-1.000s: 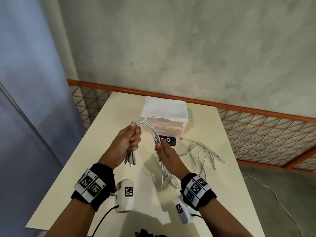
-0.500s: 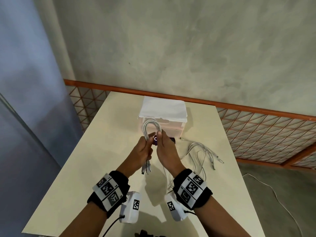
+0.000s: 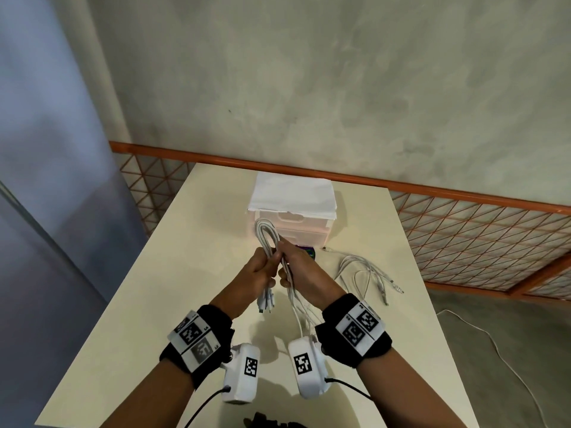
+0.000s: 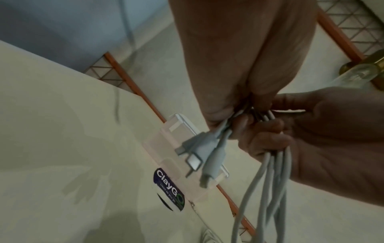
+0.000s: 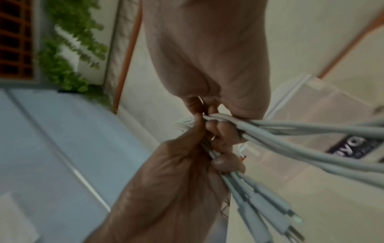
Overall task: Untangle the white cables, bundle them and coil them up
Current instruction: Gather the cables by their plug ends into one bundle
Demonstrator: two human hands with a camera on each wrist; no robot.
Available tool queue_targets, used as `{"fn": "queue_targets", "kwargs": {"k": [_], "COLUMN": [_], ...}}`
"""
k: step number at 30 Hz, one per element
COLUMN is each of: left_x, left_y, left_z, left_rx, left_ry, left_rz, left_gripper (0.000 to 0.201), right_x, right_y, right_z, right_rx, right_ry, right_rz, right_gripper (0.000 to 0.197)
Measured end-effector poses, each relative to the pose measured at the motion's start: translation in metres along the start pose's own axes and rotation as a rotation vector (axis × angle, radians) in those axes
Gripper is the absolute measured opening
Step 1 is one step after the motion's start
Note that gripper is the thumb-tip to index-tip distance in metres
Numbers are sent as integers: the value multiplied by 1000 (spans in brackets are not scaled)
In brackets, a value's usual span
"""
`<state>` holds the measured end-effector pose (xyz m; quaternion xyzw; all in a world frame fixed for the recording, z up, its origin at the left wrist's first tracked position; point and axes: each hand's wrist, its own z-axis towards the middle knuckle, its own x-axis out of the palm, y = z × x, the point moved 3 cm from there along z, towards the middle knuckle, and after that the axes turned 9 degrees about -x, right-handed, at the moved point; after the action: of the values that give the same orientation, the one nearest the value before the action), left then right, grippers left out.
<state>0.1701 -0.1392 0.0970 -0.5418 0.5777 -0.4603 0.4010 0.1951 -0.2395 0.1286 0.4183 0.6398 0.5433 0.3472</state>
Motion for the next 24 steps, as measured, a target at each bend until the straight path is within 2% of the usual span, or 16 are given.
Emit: {"fn": "queue_targets", "kwargs": {"k": [2,4,7,9,12,15,18,21,24], "left_x": [-1,-4,-10,-8,-1,1,-1,-5,-4], "left_y": [-1,0,1,-2,-8,-10,-10,-8,-5], "left_z": [-2,-4,-6,-9,-13,-15,-16,-15,-16], "left_rx": [19,-18,-103,-124,-149,-188,-187,-180,-185], "left_ry": [62,87,120,194,308,380,408,407,408], "left_rz": [-5,-35,-25,7,11,-25,-35,-40,-56], "left_gripper": [26,24,27,27,25,24,26,36,39], "right_x": [-3,-8,-23,-27,-29,-28,-30,-34,-34], "right_y": [4,6,14,22,35,43,45,42,40], "right_z": [-5,-3,5,7,6,5,4,5,4], "right_rx": [17,-6,-106,-141,-232,-342,-428,-439,-448], "right_ry": [56,88,76,100,148,144,117,43,22], "right_rz": [95,4,-319,-319,-378,-474,-559,-484,-525], "right_gripper": [21,17,32,42,24,19,36,27,24]}}
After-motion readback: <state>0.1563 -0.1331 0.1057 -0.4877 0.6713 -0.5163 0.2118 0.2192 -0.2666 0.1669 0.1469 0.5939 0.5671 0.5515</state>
